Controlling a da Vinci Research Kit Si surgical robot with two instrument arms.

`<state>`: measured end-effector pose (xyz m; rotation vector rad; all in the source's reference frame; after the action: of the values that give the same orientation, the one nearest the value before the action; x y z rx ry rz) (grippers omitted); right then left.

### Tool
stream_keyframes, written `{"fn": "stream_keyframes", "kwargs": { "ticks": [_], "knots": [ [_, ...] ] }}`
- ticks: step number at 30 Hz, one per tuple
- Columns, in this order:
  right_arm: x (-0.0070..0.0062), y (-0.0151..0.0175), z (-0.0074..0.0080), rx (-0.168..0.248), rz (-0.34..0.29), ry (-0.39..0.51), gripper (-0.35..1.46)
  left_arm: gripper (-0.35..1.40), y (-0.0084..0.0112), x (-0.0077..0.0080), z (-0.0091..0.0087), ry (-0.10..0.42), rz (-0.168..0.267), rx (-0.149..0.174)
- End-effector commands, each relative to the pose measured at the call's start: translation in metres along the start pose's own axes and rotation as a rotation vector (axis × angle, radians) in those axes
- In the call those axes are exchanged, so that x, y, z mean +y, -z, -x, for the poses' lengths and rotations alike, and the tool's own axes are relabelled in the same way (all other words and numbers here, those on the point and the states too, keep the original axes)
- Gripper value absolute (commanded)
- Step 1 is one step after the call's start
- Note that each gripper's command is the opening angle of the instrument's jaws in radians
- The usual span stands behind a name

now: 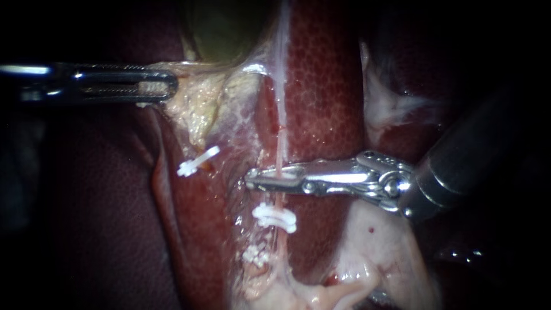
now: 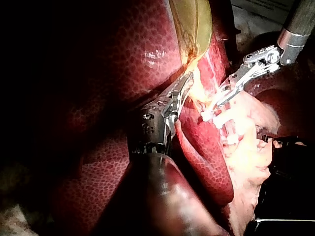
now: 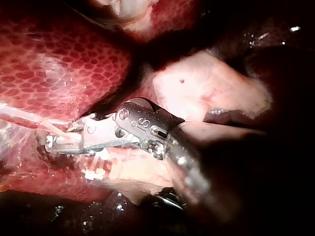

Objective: Going back third clip right tube

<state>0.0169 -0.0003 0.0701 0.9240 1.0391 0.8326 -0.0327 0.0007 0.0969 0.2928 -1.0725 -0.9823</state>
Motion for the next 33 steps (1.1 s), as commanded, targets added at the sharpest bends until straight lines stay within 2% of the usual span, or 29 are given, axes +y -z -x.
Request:
{"fn": "stream_keyframes", "kwargs": {
  "ticks": [1, 21, 22, 23, 25, 27, 33],
  "knots": [
    [0.0000, 0.0000, 0.0000, -0.004, 0.003, 0.002, -0.35, -0.10, 0.0000, 0.0000, 0.0000, 0.000, 0.000, 0.000],
    [0.0002, 0.0001, 0.0000, -0.013, 0.012, 0.002, -0.35, -0.10, -0.0001, 0.0000, 0.0000, 0.000, 0.000, 0.000],
    [0.0003, 0.0001, -0.0001, -0.010, 0.007, 0.067, -0.20, -0.10, 0.0000, 0.0000, 0.0000, 0.000, 0.000, 0.000],
    [0.0003, 0.0000, -0.0003, 0.003, -0.003, 0.101, 0.08, -0.10, 0.0000, 0.0001, 0.0000, 0.000, 0.000, 0.000],
    [0.0003, -0.0004, -0.0005, 0.022, 0.003, 0.118, 0.49, -0.10, 0.0000, 0.0001, 0.0000, 0.000, 0.000, 0.000],
    [0.0002, -0.0008, -0.0006, 0.046, 0.029, 0.160, 0.60, -0.10, 0.0000, 0.0001, -0.0001, 0.000, 0.000, 0.000],
    [0.0004, -0.0001, -0.0005, 0.039, 0.036, 0.259, 0.60, -0.10, 0.0000, 0.0000, -0.0001, -0.001, 0.000, 0.000]
  ]
}}
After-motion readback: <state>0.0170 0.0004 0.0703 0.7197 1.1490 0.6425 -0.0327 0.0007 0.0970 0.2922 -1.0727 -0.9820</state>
